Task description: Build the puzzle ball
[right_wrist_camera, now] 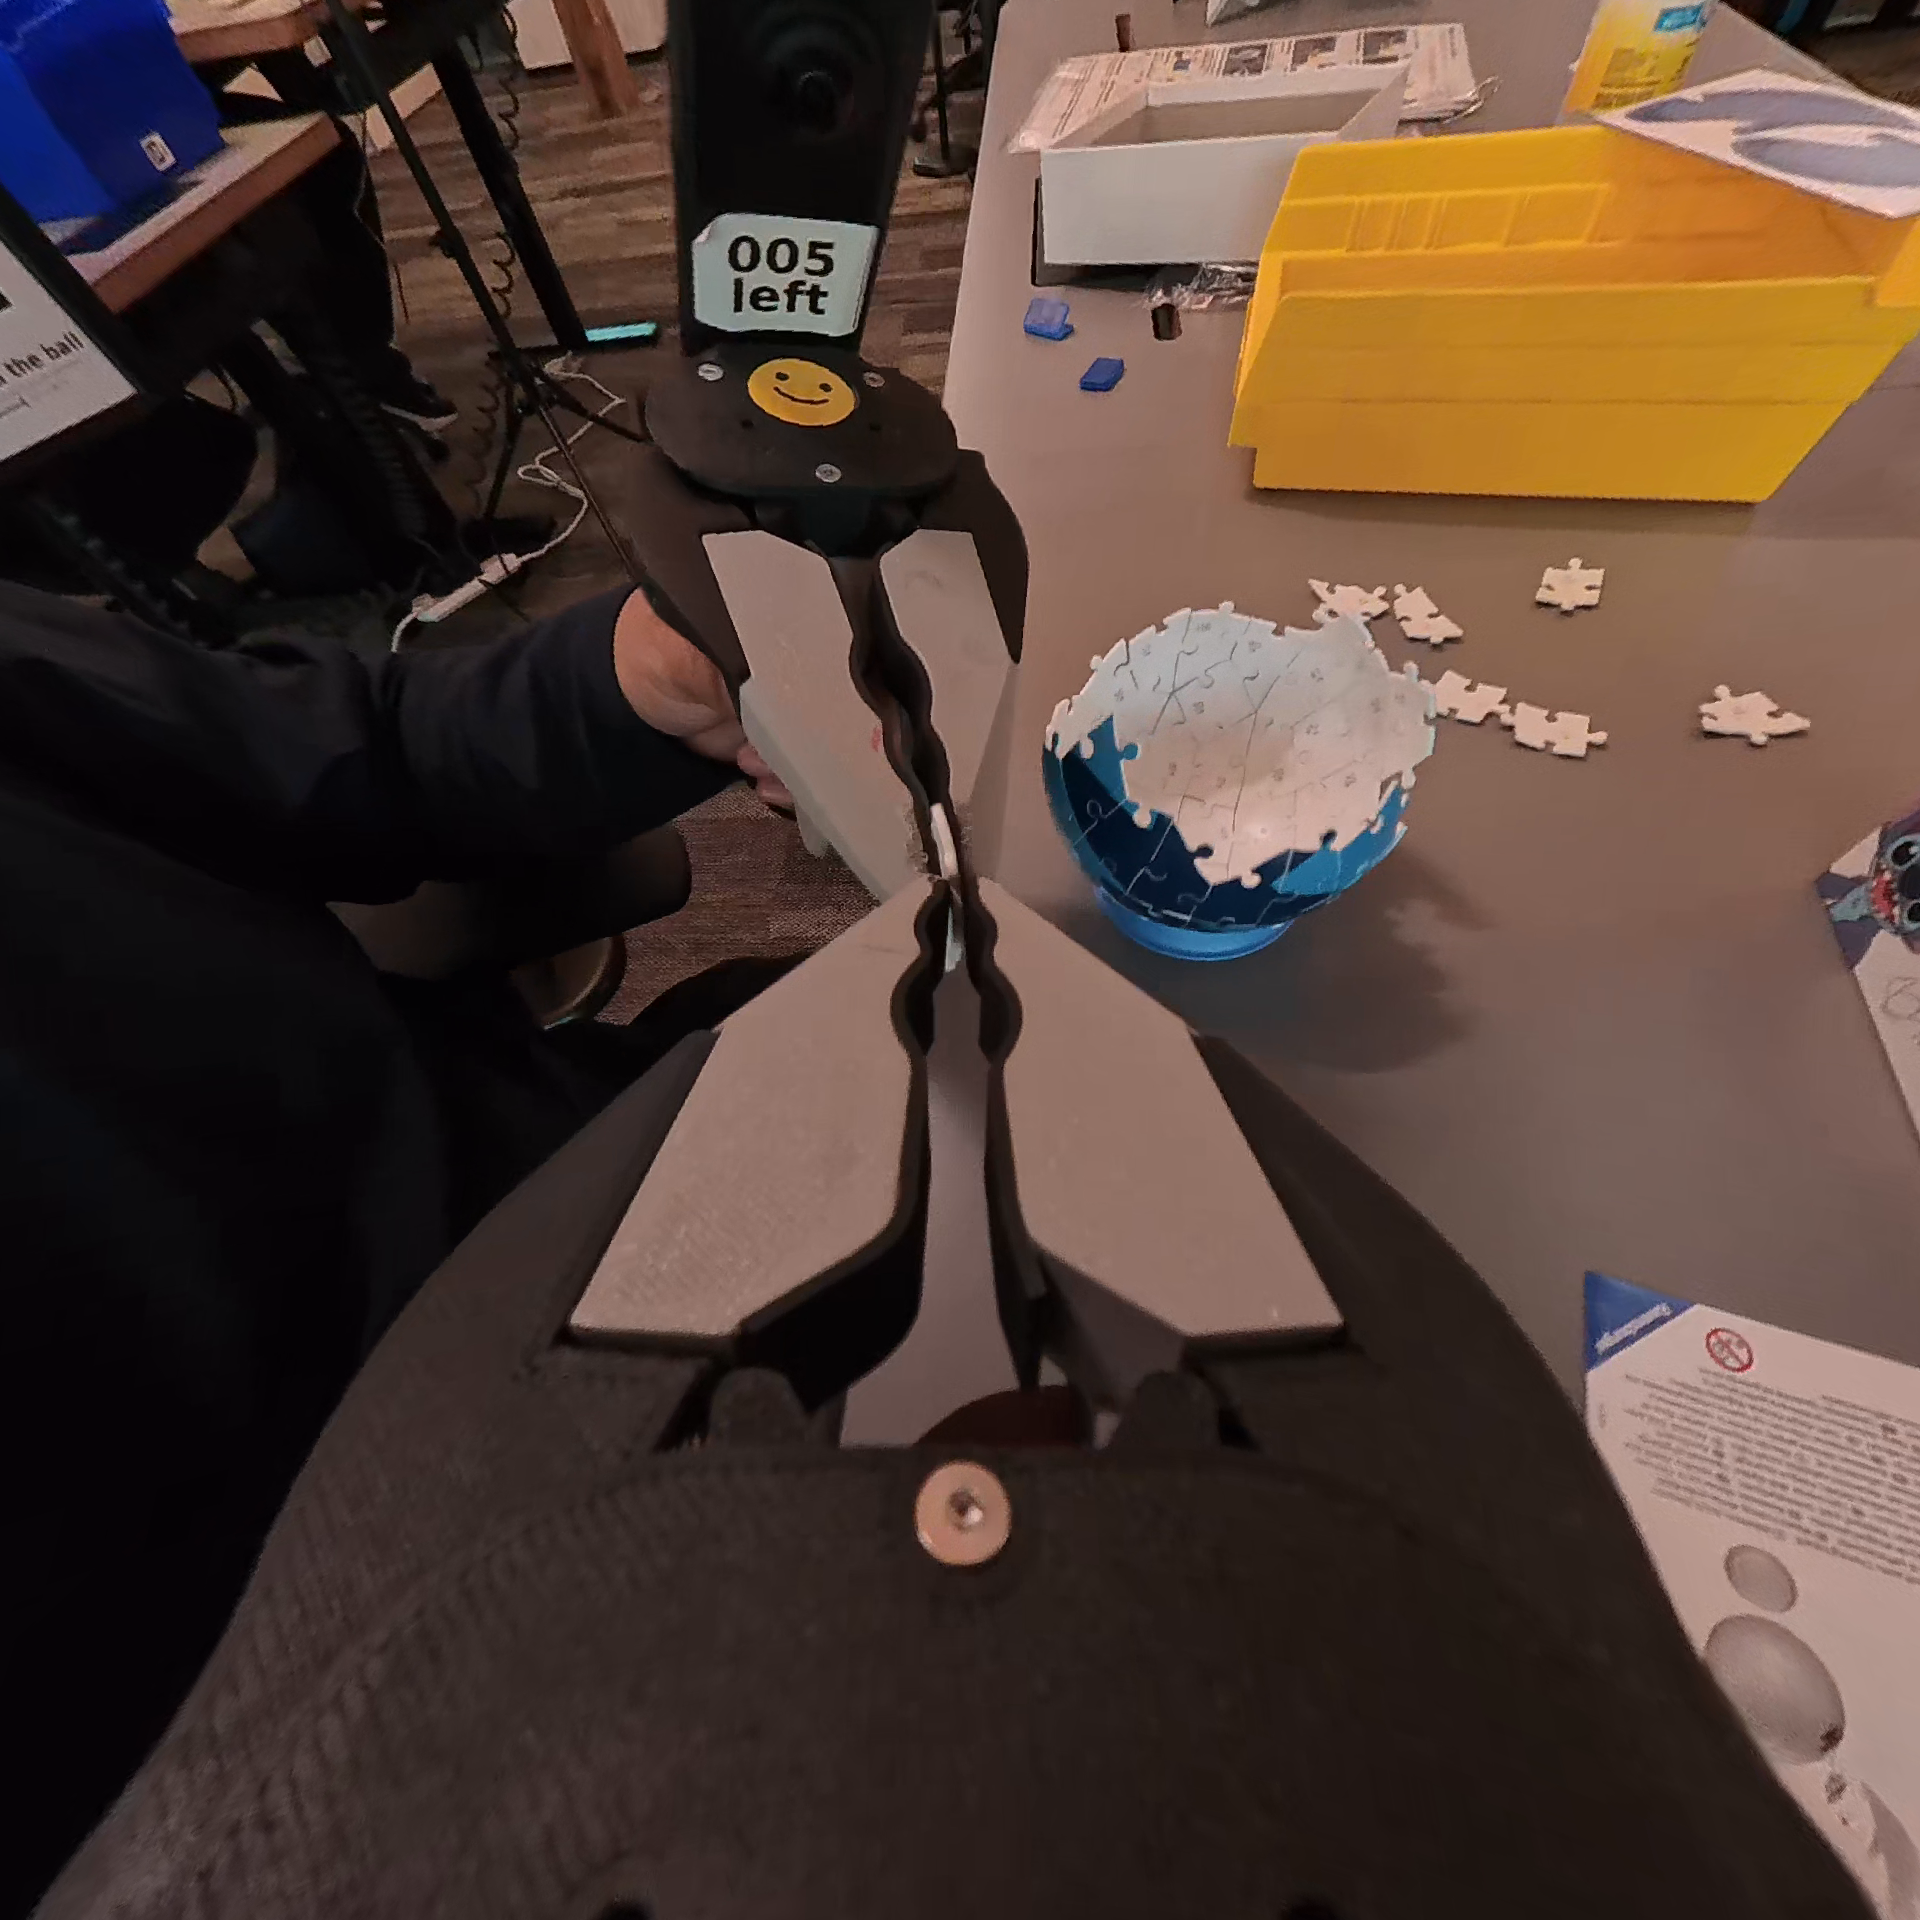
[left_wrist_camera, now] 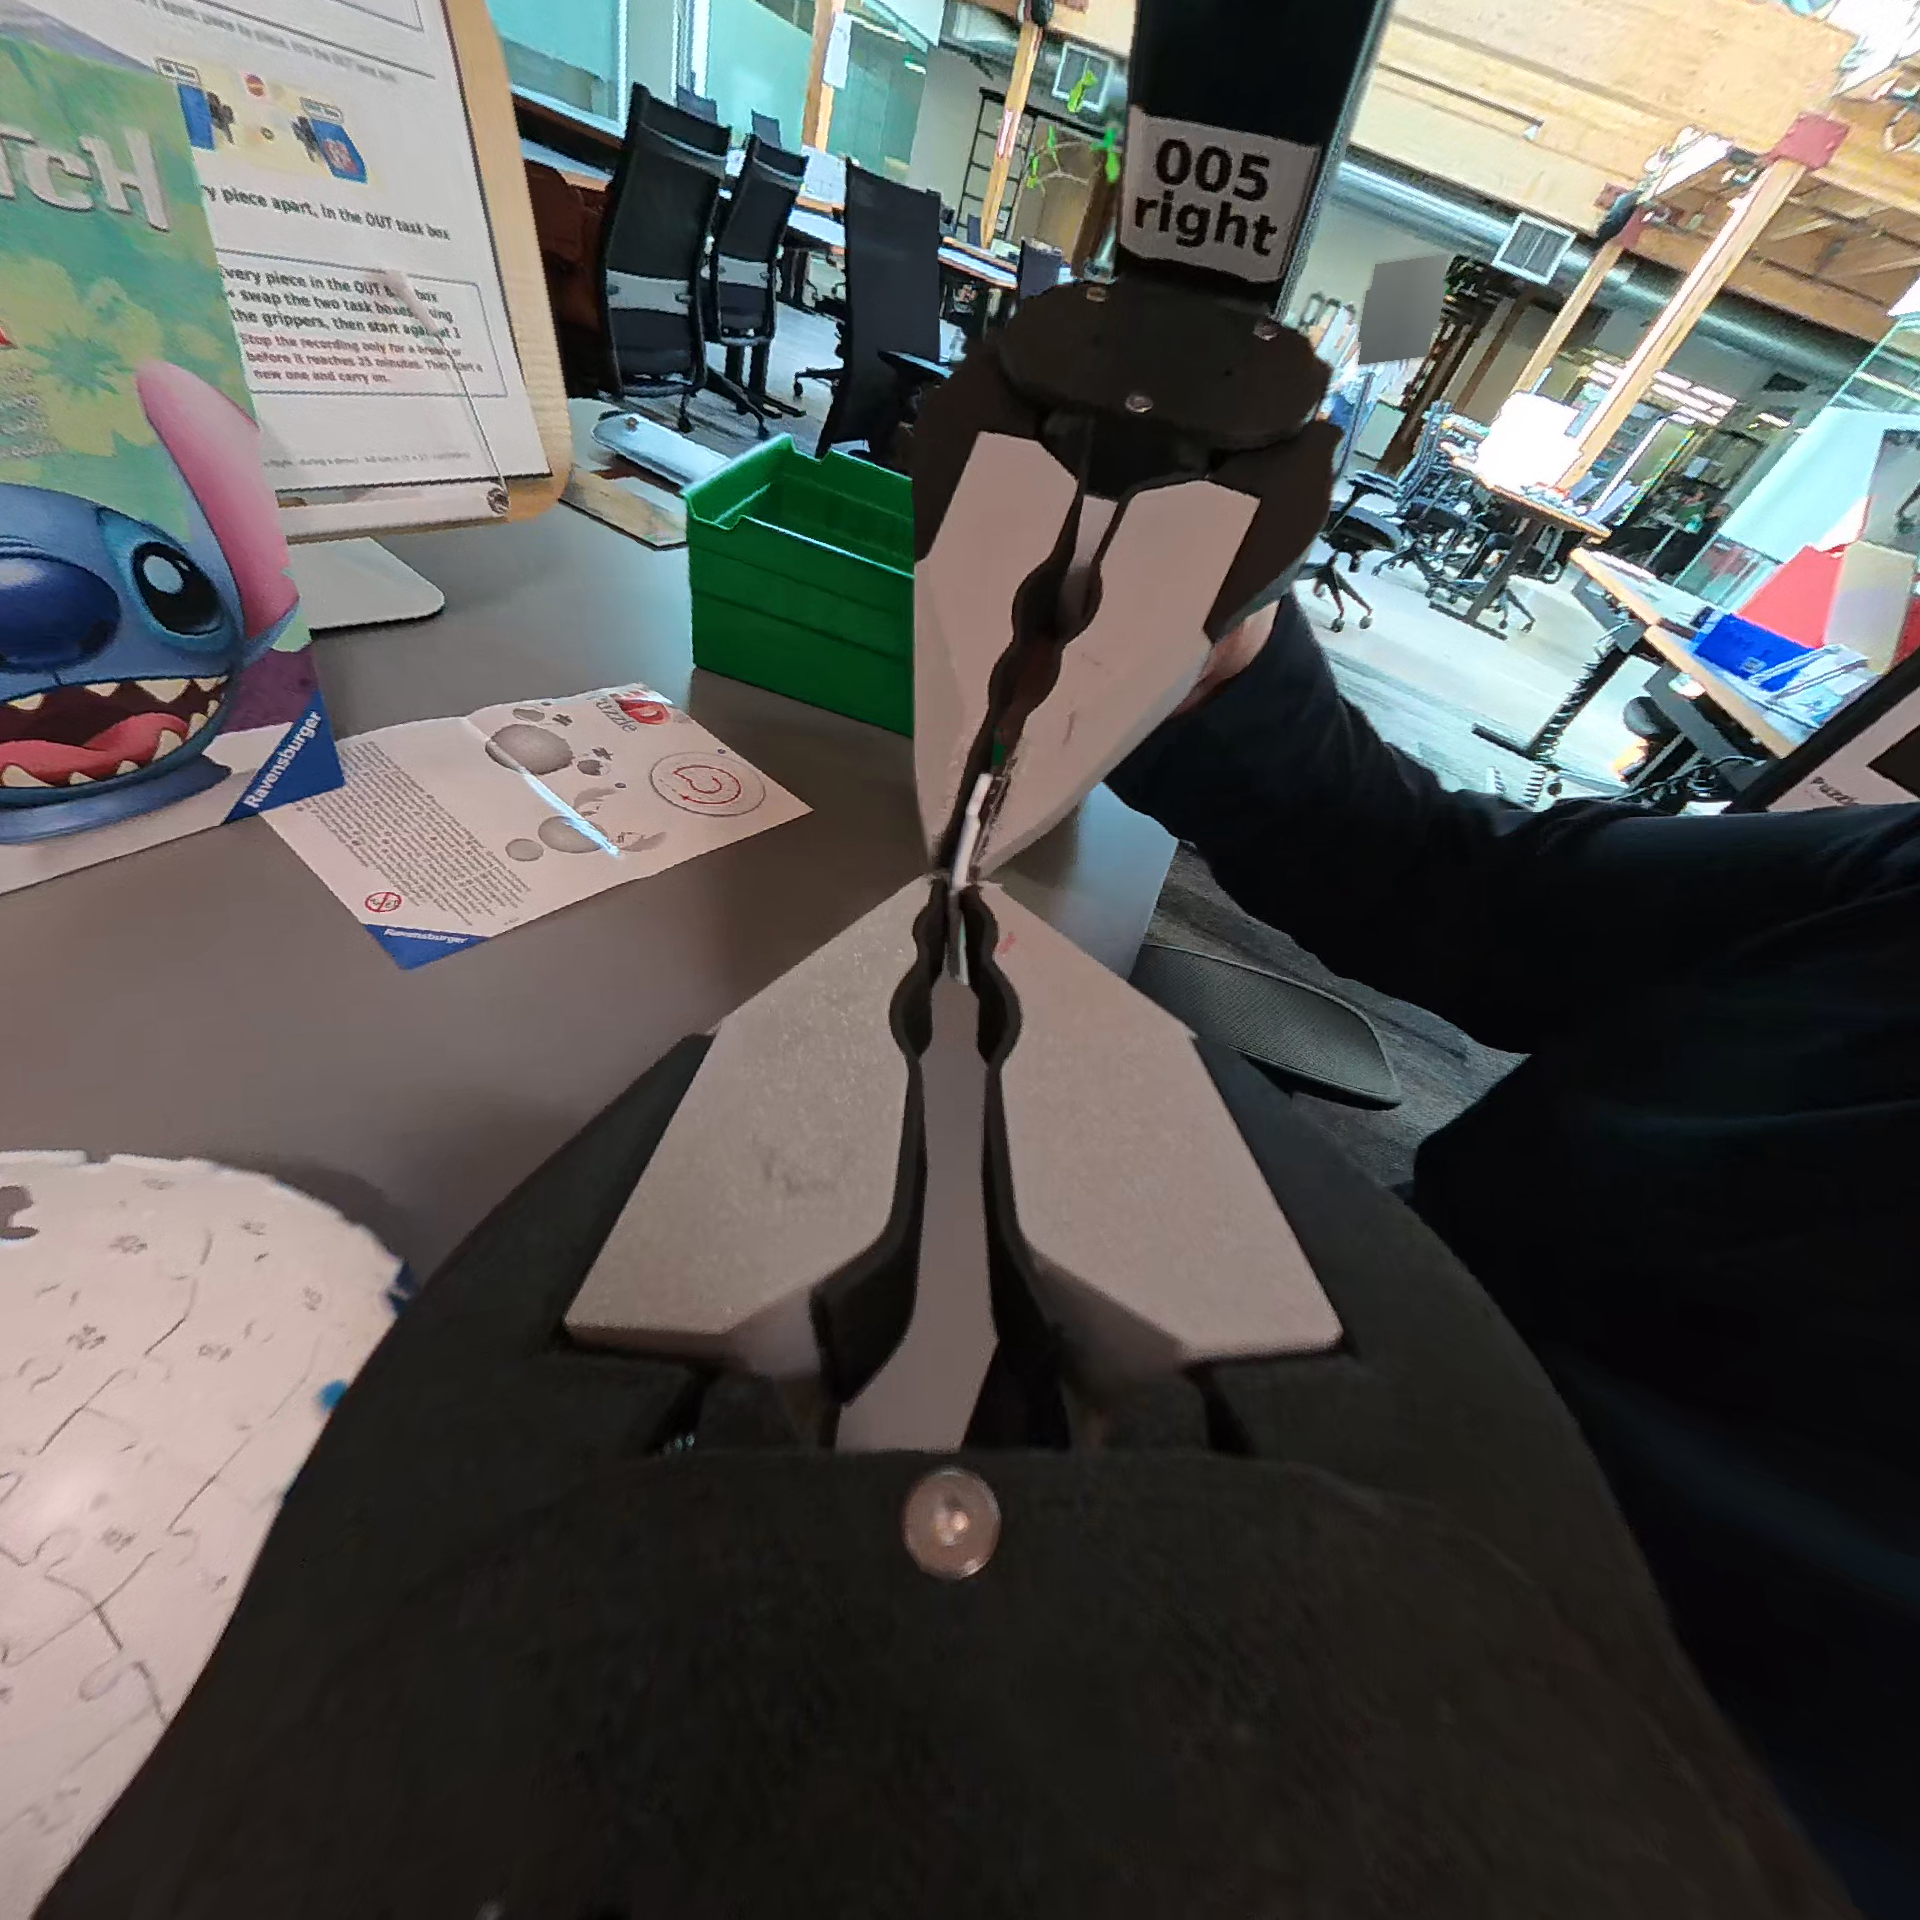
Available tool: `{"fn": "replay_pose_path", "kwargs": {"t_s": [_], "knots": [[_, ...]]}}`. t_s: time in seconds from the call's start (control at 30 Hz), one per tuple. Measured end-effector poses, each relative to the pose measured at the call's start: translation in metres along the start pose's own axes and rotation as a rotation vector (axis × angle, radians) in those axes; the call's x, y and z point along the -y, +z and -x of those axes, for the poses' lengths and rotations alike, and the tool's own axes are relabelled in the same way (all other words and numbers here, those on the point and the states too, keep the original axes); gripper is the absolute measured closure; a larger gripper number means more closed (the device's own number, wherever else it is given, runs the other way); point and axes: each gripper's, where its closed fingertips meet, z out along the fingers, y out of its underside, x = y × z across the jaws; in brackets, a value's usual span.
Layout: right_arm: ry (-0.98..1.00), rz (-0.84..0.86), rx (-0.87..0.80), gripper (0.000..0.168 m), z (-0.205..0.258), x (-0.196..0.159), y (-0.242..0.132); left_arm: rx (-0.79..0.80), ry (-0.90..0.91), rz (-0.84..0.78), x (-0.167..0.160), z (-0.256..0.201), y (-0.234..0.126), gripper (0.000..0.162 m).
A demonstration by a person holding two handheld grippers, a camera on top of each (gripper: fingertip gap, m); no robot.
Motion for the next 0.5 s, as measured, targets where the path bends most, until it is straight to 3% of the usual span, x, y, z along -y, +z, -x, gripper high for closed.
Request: {"fn": "replay_pose_path", "kwargs": {"t_s": [0.13,0.3,0.4,0.5], "knots": [[-0.049,-0.042,-0.124,0.168,-0.023,0.023,0.002,0.112,0.066,-0.010,0.031,0.023,-0.041,0.160],[-0.097,-0.014,-0.273,0.168,-0.065,0.038,0.027,0.583,0.218,-0.058,0.081,0.121,-0.140,0.160],[-0.128,0.057,-0.314,0.168,-0.091,0.038,0.054,0.650,0.167,0.017,0.066,0.182,-0.165,0.162],[-0.150,0.128,-0.337,0.168,-0.114,0.038,0.077,0.555,0.134,0.117,0.034,0.215,-0.149,0.162]]}}
